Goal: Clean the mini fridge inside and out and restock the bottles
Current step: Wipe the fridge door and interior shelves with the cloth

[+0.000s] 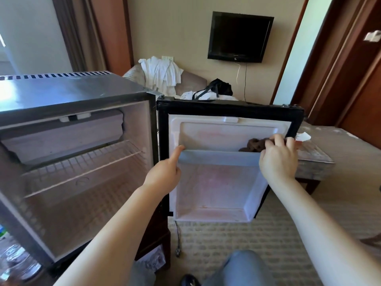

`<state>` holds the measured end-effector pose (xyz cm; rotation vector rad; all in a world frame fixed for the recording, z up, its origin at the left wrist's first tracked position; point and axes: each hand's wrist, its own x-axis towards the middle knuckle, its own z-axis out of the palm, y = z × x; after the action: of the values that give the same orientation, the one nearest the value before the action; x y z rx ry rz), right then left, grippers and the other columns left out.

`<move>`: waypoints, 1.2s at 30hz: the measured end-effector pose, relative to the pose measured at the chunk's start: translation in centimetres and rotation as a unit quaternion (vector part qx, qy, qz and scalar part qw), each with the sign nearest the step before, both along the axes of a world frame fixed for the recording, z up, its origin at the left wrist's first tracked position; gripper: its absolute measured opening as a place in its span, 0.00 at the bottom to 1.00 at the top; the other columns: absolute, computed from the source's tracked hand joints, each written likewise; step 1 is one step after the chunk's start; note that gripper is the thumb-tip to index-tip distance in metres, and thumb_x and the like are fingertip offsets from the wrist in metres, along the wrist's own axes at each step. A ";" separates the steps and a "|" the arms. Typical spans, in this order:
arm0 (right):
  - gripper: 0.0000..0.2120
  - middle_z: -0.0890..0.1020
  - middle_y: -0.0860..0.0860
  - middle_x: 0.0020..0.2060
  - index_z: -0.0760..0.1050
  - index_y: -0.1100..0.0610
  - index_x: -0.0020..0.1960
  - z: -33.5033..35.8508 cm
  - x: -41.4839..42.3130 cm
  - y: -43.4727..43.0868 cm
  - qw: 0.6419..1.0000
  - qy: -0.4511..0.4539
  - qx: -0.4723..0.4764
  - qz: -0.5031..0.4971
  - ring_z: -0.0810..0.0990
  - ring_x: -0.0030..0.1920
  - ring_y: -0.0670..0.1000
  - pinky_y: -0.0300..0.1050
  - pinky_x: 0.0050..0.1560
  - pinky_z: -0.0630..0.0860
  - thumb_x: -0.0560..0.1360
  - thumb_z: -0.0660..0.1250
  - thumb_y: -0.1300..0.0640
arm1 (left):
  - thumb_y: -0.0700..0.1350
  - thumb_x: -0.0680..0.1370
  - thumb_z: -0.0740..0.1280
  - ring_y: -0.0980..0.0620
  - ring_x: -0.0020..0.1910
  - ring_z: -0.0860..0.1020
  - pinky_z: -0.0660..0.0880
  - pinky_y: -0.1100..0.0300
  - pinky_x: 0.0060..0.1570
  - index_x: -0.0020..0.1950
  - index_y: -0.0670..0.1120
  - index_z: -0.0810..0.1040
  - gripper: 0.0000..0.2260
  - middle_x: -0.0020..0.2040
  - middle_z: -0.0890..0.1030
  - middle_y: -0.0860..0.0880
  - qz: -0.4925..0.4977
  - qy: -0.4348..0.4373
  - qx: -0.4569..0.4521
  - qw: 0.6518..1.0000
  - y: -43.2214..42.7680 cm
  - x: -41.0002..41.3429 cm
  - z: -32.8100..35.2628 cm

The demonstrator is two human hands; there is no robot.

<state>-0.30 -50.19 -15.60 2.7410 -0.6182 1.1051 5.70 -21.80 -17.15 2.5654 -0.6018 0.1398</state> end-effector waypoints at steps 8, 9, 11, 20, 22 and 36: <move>0.15 0.75 0.53 0.59 0.77 0.57 0.60 2.0 2.3 4.3 0.988 0.133 0.065 0.043 0.69 0.61 0.56 0.46 0.59 0.65 0.76 0.58 0.62 | 0.40 0.80 0.55 0.50 0.27 0.69 0.64 0.57 0.26 0.77 0.56 0.45 0.30 0.31 0.73 0.47 0.012 0.014 0.004 1.000 -0.4 -0.2 -0.1; 0.16 0.76 0.54 0.60 0.77 0.56 0.61 2.3 2.6 5.5 0.984 0.139 0.093 0.067 0.71 0.61 0.57 0.46 0.58 0.66 0.77 0.57 0.62 | 0.40 0.80 0.55 0.50 0.27 0.69 0.64 0.57 0.27 0.77 0.56 0.45 0.30 0.31 0.73 0.47 0.015 0.018 0.005 1.000 -0.4 -0.3 -0.2; 0.16 0.78 0.55 0.58 0.78 0.54 0.60 3.1 3.3 7.8 0.972 0.166 0.133 0.100 0.74 0.60 0.58 0.46 0.52 0.70 0.78 0.56 0.61 | 0.39 0.81 0.55 0.50 0.27 0.69 0.64 0.57 0.27 0.77 0.57 0.44 0.30 0.31 0.73 0.47 0.016 0.018 0.011 1.000 -0.3 -0.4 -0.1; 0.21 0.78 0.52 0.56 0.76 0.50 0.63 2.7 4.5 14.1 0.958 0.163 0.092 0.216 0.73 0.59 0.57 0.48 0.52 0.72 0.76 0.57 0.66 | 0.40 0.80 0.54 0.49 0.41 0.72 0.65 0.59 0.32 0.77 0.59 0.49 0.29 0.54 0.73 0.48 -0.008 -0.084 0.087 0.993 1.4 -0.5 2.2; 0.20 0.77 0.54 0.53 0.78 0.54 0.60 1.6 3.5 12.4 0.963 0.088 0.055 0.249 0.73 0.56 0.60 0.50 0.50 0.72 0.75 0.55 0.64 | 0.41 0.79 0.56 0.47 0.46 0.76 0.70 0.55 0.33 0.77 0.57 0.52 0.28 0.60 0.74 0.48 0.001 -0.110 0.051 0.993 1.9 -0.9 2.1; 0.15 0.78 0.57 0.56 0.81 0.61 0.56 -0.1 -2.5 -2.0 0.986 -0.072 0.116 0.095 0.76 0.54 0.63 0.53 0.48 0.77 0.71 0.66 0.69 | 0.47 0.78 0.64 0.45 0.44 0.74 0.64 0.56 0.34 0.53 0.43 0.69 0.09 0.47 0.75 0.47 0.103 -0.147 -0.162 0.970 -1.6 1.5 2.8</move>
<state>-2.79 -52.16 -15.66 2.9886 -0.5427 1.3639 7.23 -23.36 -14.38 2.2945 -0.3755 0.6443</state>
